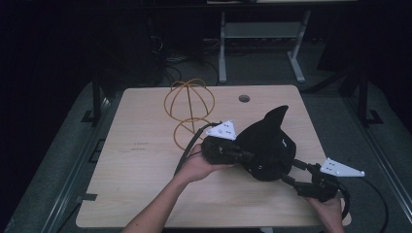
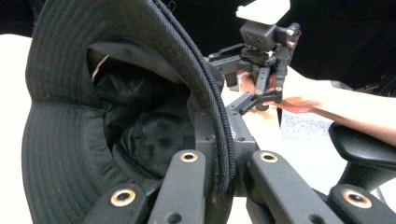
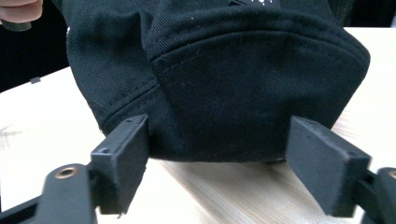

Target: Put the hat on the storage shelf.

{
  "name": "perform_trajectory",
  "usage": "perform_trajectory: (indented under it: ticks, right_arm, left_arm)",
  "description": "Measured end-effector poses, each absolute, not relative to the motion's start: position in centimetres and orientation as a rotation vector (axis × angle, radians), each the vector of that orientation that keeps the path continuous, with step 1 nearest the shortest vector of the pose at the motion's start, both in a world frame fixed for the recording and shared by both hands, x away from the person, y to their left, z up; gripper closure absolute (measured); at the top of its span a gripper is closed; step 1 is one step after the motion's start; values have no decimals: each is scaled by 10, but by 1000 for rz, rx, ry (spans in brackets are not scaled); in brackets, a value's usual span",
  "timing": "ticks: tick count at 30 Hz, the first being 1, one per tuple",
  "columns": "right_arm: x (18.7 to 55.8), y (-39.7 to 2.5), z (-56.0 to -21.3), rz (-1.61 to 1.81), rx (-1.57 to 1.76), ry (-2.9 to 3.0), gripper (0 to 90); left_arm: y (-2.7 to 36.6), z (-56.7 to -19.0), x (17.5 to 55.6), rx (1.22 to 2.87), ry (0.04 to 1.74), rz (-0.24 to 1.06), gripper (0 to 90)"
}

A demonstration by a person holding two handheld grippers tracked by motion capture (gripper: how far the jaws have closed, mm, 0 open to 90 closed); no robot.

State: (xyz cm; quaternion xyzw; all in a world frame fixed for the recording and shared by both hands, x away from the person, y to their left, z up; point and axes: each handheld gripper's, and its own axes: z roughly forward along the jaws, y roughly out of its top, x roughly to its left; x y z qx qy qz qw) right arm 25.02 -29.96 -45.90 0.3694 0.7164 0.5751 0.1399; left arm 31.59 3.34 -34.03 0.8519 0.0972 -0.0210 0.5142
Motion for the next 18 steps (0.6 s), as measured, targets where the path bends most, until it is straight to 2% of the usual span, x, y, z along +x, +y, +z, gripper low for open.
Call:
perform_trajectory:
  ticks: [3, 4, 7, 9, 10, 11, 14, 18]
  right_arm:
    - [252, -299, -461, 1670, 1044, 2086, 301]
    - [255, -297, -464, 1666, 1004, 2107, 399]
    - [259, -294, -466, 1678, 965, 2111, 582]
    - [262, -293, -467, 1689, 956, 2109, 687]
    - [262, -293, -467, 1689, 956, 2109, 687]
    - [265, -292, -467, 1692, 945, 2114, 809]
    - [264, -291, -465, 1682, 929, 2112, 880]
    - [260, -294, -462, 1696, 924, 2098, 895]
  left_arm:
    - [28, -340, 313, 2066, 203, -30, 862]
    - [25, -339, 312, 2075, 194, -28, 863]
    - [22, -338, 313, 2080, 191, -21, 863]
    - [21, -338, 314, 2079, 194, -15, 863]
    - [21, -338, 314, 2079, 194, -15, 863]
    - [22, -340, 314, 2079, 199, -16, 864]
    - [24, -341, 315, 2070, 217, -21, 864]
    - [29, -341, 316, 2061, 239, -20, 862]
